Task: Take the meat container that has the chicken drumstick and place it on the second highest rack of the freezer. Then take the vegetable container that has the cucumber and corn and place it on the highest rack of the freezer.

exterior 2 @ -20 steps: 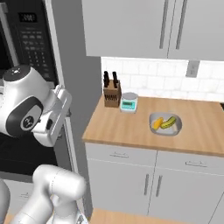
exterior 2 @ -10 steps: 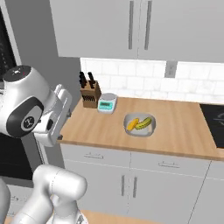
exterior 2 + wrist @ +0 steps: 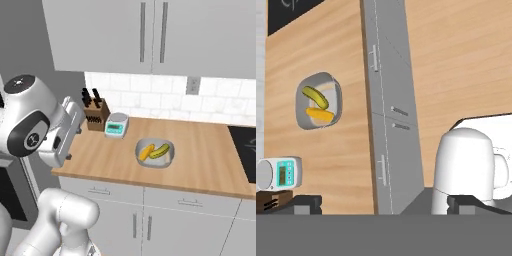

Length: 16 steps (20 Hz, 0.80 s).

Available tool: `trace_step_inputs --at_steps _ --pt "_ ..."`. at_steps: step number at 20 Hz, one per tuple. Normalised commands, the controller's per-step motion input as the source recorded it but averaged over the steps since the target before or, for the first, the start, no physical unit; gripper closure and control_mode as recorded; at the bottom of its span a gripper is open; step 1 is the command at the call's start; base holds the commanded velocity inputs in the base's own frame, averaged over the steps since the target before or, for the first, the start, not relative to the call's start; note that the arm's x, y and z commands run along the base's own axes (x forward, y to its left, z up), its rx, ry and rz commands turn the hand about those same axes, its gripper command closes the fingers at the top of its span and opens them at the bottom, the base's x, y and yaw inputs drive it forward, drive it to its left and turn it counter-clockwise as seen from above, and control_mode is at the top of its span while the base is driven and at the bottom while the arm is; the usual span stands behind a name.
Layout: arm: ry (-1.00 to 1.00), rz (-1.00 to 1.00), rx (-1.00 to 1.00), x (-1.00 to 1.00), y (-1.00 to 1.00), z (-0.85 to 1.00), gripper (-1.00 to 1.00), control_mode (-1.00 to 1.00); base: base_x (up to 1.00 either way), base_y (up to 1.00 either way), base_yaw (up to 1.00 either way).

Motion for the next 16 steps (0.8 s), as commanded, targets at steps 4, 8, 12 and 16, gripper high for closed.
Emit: trace_step_inputs --at_steps 4,8,12,16 --pt "0.00 0.00 0.00 0.00 0.00 0.00 -1.00 1.00 0.55 -0.22 0.00" --pt "0.00 0.00 0.00 0.00 0.00 0.00 -1.00 1.00 0.52 -0.37 0.00" --pt "0.00 0.00 0.00 0.00 0.00 0.00 -1.00 1.00 0.12 -0.58 0.00" --pt "0.00 0.00 0.00 0.00 0.00 0.00 -1.00 1.00 0.03 -0.64 0.00"
